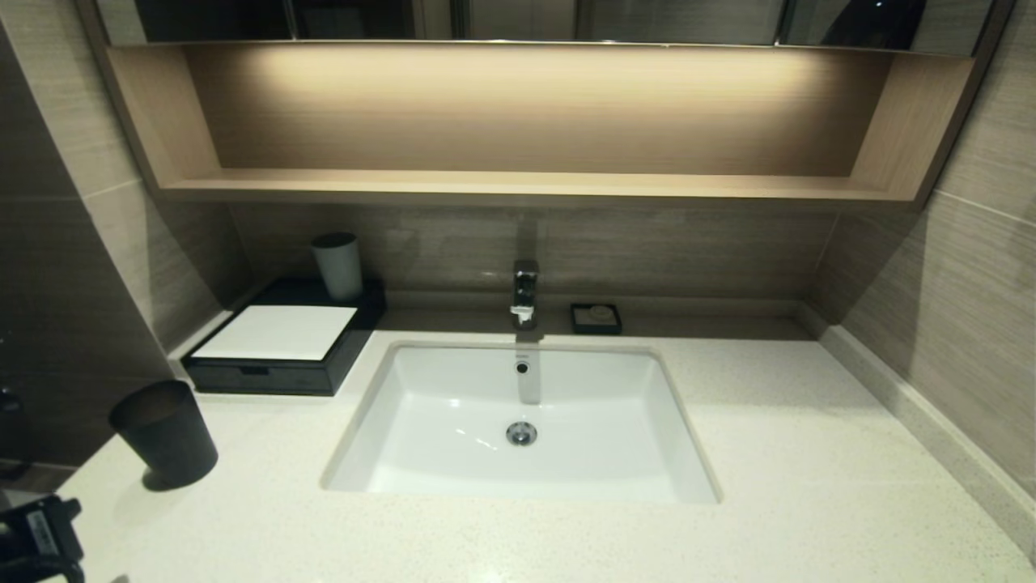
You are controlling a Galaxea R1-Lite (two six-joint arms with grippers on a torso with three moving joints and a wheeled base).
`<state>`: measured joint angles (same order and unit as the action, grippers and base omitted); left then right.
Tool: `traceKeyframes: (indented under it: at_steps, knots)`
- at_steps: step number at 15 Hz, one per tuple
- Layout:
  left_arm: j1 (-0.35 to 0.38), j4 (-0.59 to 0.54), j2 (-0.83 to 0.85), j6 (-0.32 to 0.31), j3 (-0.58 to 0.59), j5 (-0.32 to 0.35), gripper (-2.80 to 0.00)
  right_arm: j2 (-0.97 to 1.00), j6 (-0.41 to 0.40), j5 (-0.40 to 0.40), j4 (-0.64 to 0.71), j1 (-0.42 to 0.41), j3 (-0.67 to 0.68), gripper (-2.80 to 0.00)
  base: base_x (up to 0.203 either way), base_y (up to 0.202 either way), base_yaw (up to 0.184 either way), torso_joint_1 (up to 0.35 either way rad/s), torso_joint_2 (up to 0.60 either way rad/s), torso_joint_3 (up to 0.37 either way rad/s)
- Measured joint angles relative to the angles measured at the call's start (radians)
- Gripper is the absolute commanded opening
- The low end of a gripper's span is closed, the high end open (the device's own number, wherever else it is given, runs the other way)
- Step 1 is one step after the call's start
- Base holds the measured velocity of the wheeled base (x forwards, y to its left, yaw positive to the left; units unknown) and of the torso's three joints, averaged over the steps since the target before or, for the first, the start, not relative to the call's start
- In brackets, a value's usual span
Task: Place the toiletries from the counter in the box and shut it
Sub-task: Pick up the cup
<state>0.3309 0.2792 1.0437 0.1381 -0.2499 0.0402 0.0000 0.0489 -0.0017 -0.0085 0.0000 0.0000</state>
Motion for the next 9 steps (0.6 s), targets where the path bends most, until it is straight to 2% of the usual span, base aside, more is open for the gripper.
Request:
traceKeyframes:
  at_steps: [4,9]
  knots:
    - [0.001,0.117,0.075,-0.002,0.060,-0.002,-2.80,0.000,0.000,0.000,0.000,0.000,0.000,-2.80,0.000,0.000,0.000,0.000,0.00,0.000]
    - [0.001,0.311,0.232,-0.033,0.122,-0.002,-2.80,0.000,0.000,0.000,0.000,0.000,0.000,-2.80,0.000,0.000,0.000,0.000,0.00,0.000]
